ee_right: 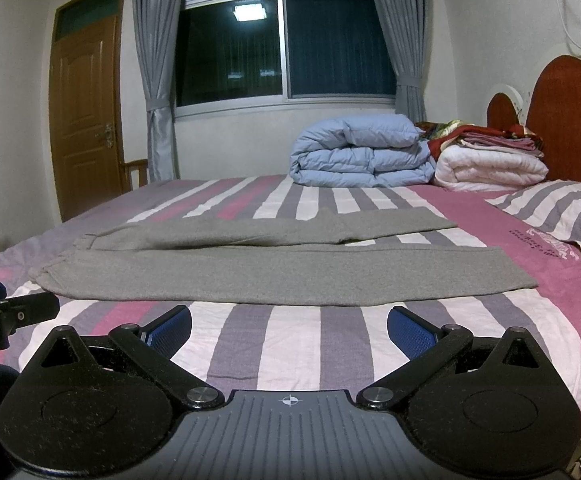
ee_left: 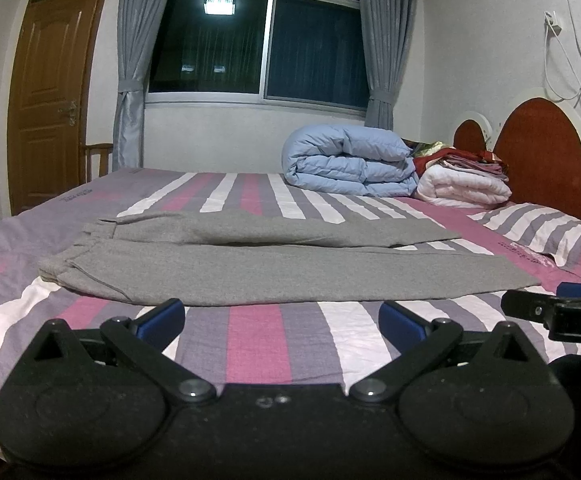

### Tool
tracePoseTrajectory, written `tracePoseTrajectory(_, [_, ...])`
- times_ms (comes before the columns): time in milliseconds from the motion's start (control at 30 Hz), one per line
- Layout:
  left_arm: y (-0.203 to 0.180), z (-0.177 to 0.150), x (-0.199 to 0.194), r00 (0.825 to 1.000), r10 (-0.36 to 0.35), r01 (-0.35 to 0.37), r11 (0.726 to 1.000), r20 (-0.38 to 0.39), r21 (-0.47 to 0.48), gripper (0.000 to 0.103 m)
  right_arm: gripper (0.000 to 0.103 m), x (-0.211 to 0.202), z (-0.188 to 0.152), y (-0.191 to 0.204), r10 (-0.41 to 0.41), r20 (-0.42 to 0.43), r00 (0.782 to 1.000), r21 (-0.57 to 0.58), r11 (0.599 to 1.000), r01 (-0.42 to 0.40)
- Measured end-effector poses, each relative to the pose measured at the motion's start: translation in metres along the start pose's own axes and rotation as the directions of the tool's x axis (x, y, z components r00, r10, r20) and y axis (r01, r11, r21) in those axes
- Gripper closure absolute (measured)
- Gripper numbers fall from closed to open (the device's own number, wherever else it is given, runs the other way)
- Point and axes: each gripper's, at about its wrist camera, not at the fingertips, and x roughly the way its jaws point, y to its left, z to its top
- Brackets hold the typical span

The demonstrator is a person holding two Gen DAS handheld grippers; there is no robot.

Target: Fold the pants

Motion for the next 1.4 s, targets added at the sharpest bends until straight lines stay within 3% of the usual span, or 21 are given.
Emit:
tracePoseTrajectory(100, [0.003,0.001,0.001,1.000,0.008,-0.008,1.000,-0.003,-0.008,0.006,0.000,0.000,0.000,-0.003,0.016,0.005,1.000,0.022,1.000,-0.016])
tracePoseTrajectory(200, [0.011,0.003,-0.001,0.999,-0.024,0.025,0.998,0.022,-0.057,0.006,0.000,0.003,0.003,-0.010,0.089,-0.021,0.996,0.050,0.995,-0.088])
tracePoseTrajectory(300, [0.021,0.013,-0.003,0.996,-0.070,0.075,0.994,0.058,-0.085,0.006,0.000,0.004,0.017,-0.010,0.150,0.019,0.988,-0.002,0.989,-0.150])
tracePoseTrajectory(400, [0.031,0.036,0.009,0.999,-0.047,0.047,0.999,0.017,-0.023,0.006,0.000,0.018,0.043,-0.005,0.229,0.019,0.973,-0.082,0.970,-0.227])
tracePoseTrajectory(533, [0.061,0.069,0.036,1.000,-0.008,0.008,1.000,0.007,0.002,0.006,0.000,0.055,0.094,-0.006,0.322,-0.001,0.947,-0.080,0.944,-0.321])
tracePoseTrajectory(667, [0.109,0.110,0.074,0.998,0.051,-0.049,0.998,-0.048,0.024,0.006,0.000,0.090,0.150,-0.006,0.357,0.037,0.933,-0.122,0.929,-0.350])
tracePoseTrajectory(767, [0.153,0.136,0.102,0.991,0.127,-0.125,0.991,-0.046,0.058,0.006,0.000,0.126,0.179,0.000,0.371,0.014,0.929,-0.157,0.918,-0.364])
tracePoseTrajectory(933, [0.236,0.167,0.172,0.982,0.125,-0.132,0.990,-0.142,-0.044,0.006,0.000,0.205,0.197,0.018,0.404,-0.011,0.915,-0.237,0.888,-0.394])
tracePoseTrajectory(1033, [0.271,0.166,0.238,0.948,0.181,-0.188,0.982,-0.260,0.000,0.006,0.000,0.266,0.193,0.040,0.389,-0.074,0.918,-0.273,0.878,-0.393])
tracePoseTrajectory(1100, [0.290,0.162,0.276,0.937,0.201,-0.207,0.978,-0.285,0.008,0.006,0.000,0.312,0.188,0.050,0.381,-0.144,0.913,-0.256,0.877,-0.406])
tracePoseTrajectory(1167, [0.305,0.159,0.311,0.924,0.199,-0.210,0.978,-0.327,0.002,0.015,0.000,0.359,0.182,0.059,0.377,-0.194,0.906,-0.247,0.875,-0.417])
tracePoseTrajectory(1233, [0.321,0.156,0.347,0.912,0.170,-0.187,0.982,-0.372,-0.010,0.032,0.001,0.402,0.174,0.068,0.373,-0.247,0.894,-0.260,0.863,-0.432])
tracePoseTrajectory(1267, [0.326,0.154,0.359,0.908,0.149,-0.167,0.986,-0.392,-0.013,0.037,0.015,0.422,0.170,0.073,0.368,-0.267,0.890,-0.275,0.857,-0.437])
tracePoseTrajectory(1300, [0.333,0.156,0.379,0.898,0.141,-0.162,0.987,-0.417,-0.017,0.050,0.028,0.442,0.166,0.077,0.355,-0.293,0.888,-0.290,0.852,-0.436])
tracePoseTrajectory(1333, [0.341,0.156,0.392,0.888,0.139,-0.161,0.987,-0.438,-0.014,0.050,0.049,0.460,0.162,0.079,0.345,-0.320,0.882,-0.294,0.849,-0.439])
tracePoseTrajectory(1400, [0.350,0.155,0.422,0.863,0.126,-0.138,0.990,-0.489,0.011,0.050,0.052,0.494,0.157,0.081,0.327,-0.346,0.879,-0.323,0.839,-0.439])
